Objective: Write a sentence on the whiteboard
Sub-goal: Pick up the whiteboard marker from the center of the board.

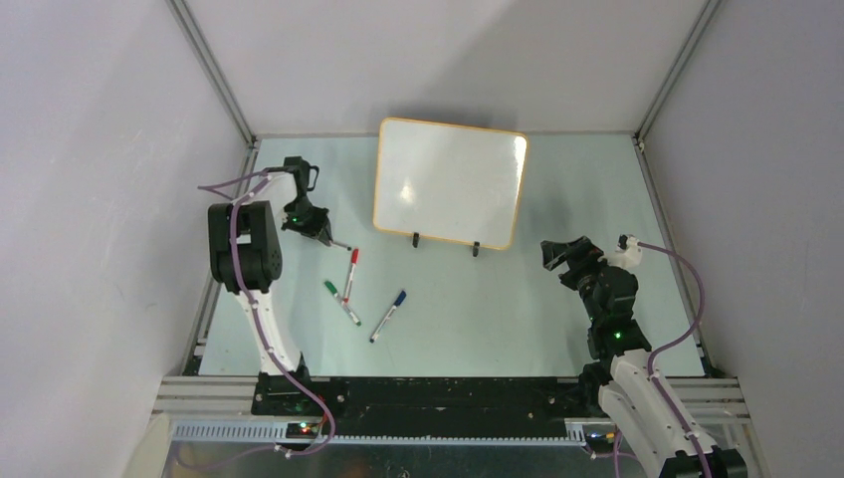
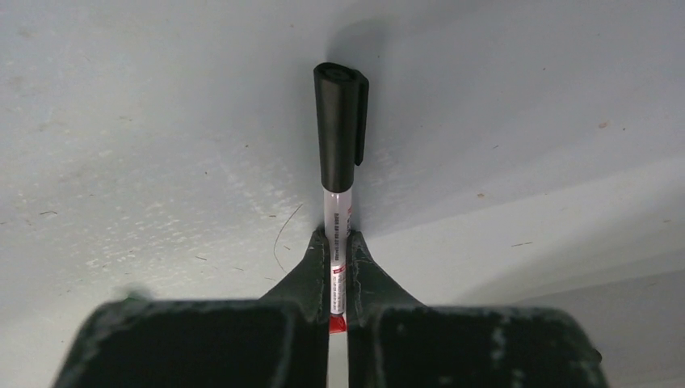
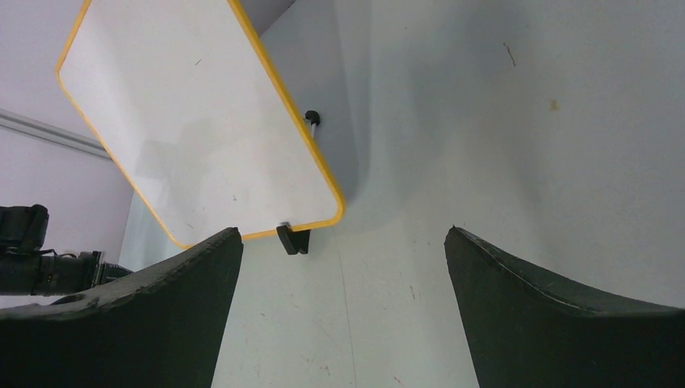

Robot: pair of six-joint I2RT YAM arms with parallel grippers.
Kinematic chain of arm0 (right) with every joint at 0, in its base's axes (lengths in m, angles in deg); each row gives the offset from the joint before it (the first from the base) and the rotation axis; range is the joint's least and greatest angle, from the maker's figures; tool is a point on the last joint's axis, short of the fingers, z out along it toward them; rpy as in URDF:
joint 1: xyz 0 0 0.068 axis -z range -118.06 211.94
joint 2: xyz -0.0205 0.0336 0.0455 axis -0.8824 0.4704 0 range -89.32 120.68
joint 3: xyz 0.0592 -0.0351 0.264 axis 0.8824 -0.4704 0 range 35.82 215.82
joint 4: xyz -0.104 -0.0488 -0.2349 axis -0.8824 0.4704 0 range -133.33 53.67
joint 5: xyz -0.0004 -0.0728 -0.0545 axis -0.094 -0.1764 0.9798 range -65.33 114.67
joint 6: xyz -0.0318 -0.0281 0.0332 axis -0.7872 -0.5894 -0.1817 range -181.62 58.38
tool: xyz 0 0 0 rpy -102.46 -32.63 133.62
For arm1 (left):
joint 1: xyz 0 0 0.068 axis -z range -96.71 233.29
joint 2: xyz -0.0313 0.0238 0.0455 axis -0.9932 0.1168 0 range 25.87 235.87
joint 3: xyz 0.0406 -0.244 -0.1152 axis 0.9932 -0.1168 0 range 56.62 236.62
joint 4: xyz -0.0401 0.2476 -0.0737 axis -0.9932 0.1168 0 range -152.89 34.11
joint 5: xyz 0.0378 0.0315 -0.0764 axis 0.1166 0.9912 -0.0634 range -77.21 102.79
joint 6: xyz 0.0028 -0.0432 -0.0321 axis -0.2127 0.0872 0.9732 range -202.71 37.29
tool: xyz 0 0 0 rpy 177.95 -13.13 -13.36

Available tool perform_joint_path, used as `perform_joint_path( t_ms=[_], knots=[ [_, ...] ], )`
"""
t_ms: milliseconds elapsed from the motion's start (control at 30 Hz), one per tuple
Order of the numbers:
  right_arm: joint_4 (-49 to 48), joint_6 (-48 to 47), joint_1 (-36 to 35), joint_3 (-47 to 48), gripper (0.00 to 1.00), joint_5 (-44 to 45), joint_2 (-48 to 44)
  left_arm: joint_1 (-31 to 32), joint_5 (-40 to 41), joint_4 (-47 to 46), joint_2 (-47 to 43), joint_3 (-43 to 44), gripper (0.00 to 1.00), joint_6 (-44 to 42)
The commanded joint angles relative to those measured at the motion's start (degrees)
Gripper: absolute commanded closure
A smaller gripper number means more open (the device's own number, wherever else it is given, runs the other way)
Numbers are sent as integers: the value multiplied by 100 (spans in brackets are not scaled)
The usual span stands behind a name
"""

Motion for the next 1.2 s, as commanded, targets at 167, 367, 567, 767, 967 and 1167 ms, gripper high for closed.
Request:
perform_joint_path(
  t_ms=[167,367,567,767,967,1167],
  knots=[
    [-391,-390,3,229,2,-756,89,348,109,-456,-1279,-812,100,-217],
    [-901,-780,-393,362,5,-1468,492,913,177,-1315,-2919,-1896,100,-464],
    [-1024,-1477,-1588,701,7,-1407,970,1629,-869,-3513,-4394,-3265,100,-1803],
    [-1338,-1669,-2265,812,9,-1515,1209,2541,-1173,-5216,-5493,-4696,100,-1549],
    [-1288,-1921,-3031,957,13,-1179,1263,3496,-1538,-6402,-6102,-5116,100,-2203],
    [485,-1528,-2892,2034,13,-1586,1256,4571,-652,-5779,-6300,-5134,100,-3953]
  ],
)
